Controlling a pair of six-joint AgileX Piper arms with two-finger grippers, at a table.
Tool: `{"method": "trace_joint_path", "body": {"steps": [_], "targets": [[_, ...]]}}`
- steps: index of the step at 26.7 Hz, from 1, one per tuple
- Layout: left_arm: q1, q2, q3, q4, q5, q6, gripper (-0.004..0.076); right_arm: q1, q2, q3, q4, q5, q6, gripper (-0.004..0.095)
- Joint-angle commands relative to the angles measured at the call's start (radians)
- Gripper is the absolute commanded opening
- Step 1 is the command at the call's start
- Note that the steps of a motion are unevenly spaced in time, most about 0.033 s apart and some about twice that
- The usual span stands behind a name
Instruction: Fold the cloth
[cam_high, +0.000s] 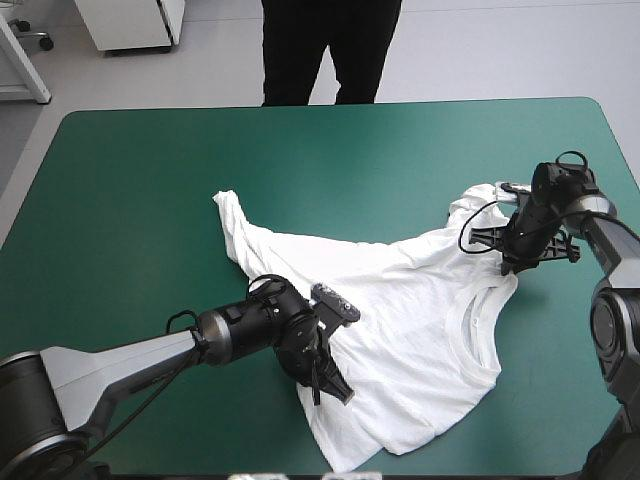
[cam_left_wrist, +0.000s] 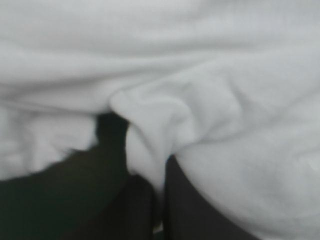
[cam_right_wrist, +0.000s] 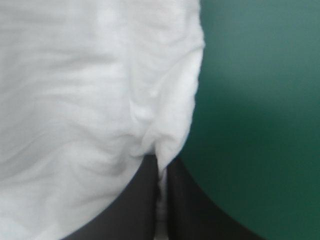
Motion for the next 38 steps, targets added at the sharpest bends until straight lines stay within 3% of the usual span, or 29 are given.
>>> {"method": "trace_joint_path", "body": {"steps": [1,8,14,17,25,38], "targets": [[0.058,-0.107,-0.106,0.063,0.022,-0.019,-0.0009,0.001,-0.129,-0.051,0.012,0.029,-0.017,-0.0017],[0.266,-0.236,-0.333,0.071,0.096,0.045,-0.0009,0.001,-0.32,-0.159,0.028,0.07,-0.028,-0.0017],[0.446,-0.274,-0.721,0.095,0.161,0.151,-0.0009,0.001,-0.519,-0.389,0.181,0.08,-0.131,-0.0017],[0.455,-0.274,-0.878,0.184,0.12,0.169,-0.0009,0.001,-0.559,-0.532,0.25,0.078,-0.186,-0.0017],[0.455,-0.274,-1.087,0.263,-0.024,0.18,-0.0009,0.001,-0.568,-0.791,0.386,0.004,-0.308,-0.0017],[0.455,-0.309,-1.363,0.076,-0.193,0.353,-0.0009,0.001,-0.568,-1.128,0.395,-0.159,-0.351,-0.0017]]}}
